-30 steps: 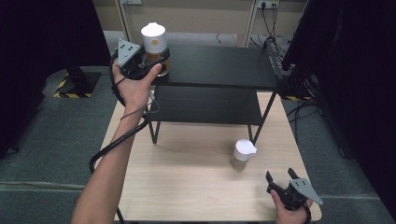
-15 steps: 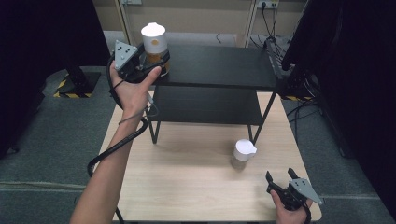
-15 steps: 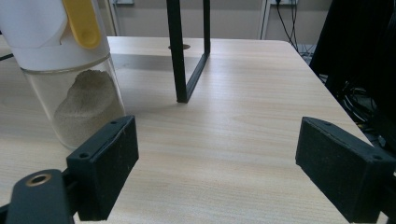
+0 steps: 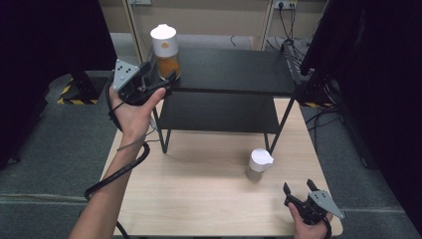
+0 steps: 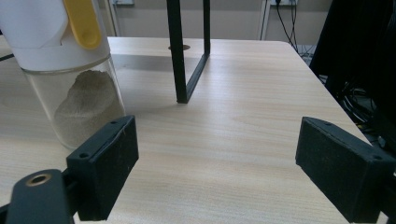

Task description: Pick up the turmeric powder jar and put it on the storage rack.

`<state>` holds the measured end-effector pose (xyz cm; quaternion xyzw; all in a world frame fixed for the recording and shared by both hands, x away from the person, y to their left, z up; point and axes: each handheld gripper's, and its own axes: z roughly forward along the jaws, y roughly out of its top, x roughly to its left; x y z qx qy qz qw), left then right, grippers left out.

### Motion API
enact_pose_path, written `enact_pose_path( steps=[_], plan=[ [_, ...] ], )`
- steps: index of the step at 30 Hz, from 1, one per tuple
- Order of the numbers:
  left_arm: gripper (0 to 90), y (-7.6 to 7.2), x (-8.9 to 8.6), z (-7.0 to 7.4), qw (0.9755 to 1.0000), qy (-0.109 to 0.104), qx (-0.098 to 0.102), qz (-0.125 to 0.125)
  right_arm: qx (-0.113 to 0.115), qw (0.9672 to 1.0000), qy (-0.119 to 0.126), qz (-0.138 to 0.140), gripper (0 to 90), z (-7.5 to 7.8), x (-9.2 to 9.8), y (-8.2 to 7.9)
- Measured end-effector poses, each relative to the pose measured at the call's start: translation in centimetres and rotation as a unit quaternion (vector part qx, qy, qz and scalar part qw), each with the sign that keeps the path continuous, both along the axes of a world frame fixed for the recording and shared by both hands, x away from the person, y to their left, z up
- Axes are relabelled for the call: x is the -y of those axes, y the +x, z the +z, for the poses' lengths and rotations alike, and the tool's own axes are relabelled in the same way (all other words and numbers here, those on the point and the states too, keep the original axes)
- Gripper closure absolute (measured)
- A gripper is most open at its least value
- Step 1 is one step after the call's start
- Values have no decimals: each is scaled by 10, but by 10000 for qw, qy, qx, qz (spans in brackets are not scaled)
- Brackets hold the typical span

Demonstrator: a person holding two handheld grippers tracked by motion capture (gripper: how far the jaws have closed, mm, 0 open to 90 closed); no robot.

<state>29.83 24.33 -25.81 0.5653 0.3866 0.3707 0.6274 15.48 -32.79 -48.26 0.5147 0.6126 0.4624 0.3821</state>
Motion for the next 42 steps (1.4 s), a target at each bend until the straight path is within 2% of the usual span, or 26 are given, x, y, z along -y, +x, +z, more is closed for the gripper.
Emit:
enact_pose_path(
  steps=[8,12,18,21,26,31,36,42],
  plan=[
    [165,-22,-11,-24,9998,14,129,-171,9,10000,1,-15,133,0,0,0],
    [165,-31,-22,-36,9992,-98,18,-398,2,10000,-12,-11,134,0,-1,0],
    [165,-45,-29,-56,9993,-36,15,-378,3,10000,-31,-13,134,0,-1,0],
    [166,-49,-33,-68,9988,-81,-31,-478,5,10000,-25,-17,134,0,-1,0],
    [166,-58,-35,-88,9990,-112,-41,-432,8,10000,-24,-15,134,0,-1,0],
    [165,-62,-37,-100,9989,-109,-81,-445,8,10000,-26,-17,134,0,-1,0],
    [164,-67,-38,-108,9990,35,-102,-428,15,10000,-31,-17,134,0,-1,0],
    [163,-71,-42,-122,9980,236,-150,-574,8,10000,-41,-16,134,0,-1,0]
  ],
)
